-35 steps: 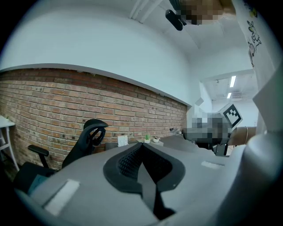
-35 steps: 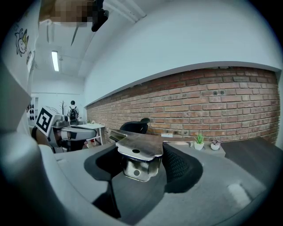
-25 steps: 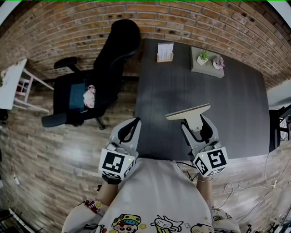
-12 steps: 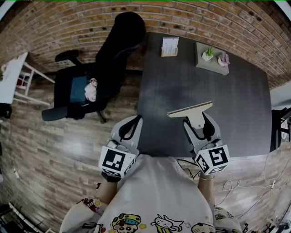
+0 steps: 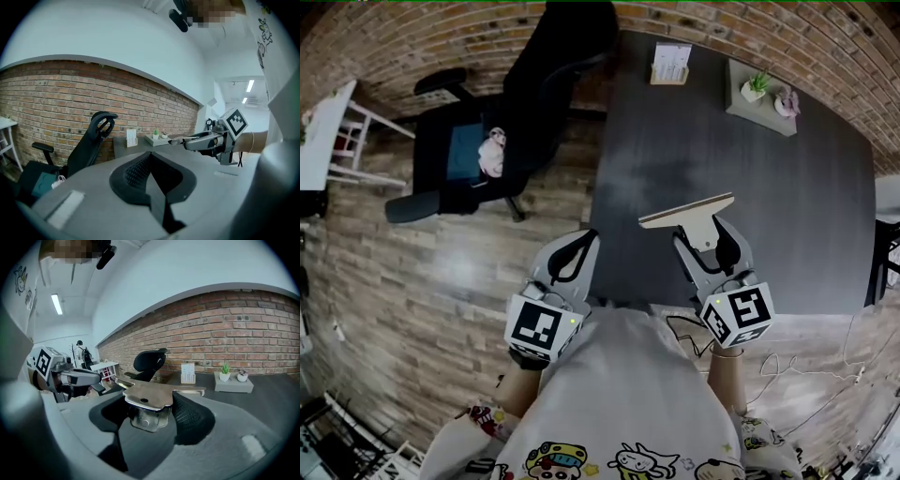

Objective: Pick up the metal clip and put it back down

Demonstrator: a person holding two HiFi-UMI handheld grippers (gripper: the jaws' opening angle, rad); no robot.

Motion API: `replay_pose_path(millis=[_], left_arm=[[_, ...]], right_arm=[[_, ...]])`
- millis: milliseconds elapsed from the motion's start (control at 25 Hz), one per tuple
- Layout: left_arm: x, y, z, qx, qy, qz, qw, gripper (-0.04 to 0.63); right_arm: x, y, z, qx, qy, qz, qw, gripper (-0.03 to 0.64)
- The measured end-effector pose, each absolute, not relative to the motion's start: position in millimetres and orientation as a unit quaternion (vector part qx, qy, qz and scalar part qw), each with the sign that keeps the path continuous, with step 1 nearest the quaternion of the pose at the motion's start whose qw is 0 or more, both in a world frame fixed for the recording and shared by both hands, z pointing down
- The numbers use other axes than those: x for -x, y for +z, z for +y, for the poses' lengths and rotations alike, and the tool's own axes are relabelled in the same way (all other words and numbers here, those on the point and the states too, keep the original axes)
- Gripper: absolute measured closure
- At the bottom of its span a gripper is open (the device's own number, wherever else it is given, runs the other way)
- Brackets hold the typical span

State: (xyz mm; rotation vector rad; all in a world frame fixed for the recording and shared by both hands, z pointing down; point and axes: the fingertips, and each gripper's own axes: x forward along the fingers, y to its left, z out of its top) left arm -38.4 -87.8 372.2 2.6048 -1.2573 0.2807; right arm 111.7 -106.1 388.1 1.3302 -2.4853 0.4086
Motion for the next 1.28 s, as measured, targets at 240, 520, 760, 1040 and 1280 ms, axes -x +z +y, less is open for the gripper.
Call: replay_pose_path(millis=[240,520,760,1040,1280], left_arm=[[34.6,387.9,-83.5,-0.891,0.092,-0.423,0.133,0.595],[32.8,407.2,-83.5,-0.894,0.097,-0.413,0.144,0.595],[38.4,433.6,-86.5,-0.888,0.107,-0.414,0.166,0.595],[41.1,453.2,-87.1,-0.887,0.119,-0.407,0.18,0.595],[36.5,468.6,-87.4,-0.89,0.131,-0.396,0.183,0.595]], right_arm=[[-93.7,424.8,-110.2,-0.439,0.169,-0.867,0.167,0.33],[-70.3,466.3,-110.3,-0.404,0.165,-0.873,0.219,0.33],[-56.6,503.5,-108.9,-0.388,0.176,-0.869,0.25,0.33],[-51.1,546.0,-104.6,-0.384,0.193,-0.858,0.283,0.33],[-54.0,571.4,-102.1,-0.387,0.207,-0.849,0.293,0.33]])
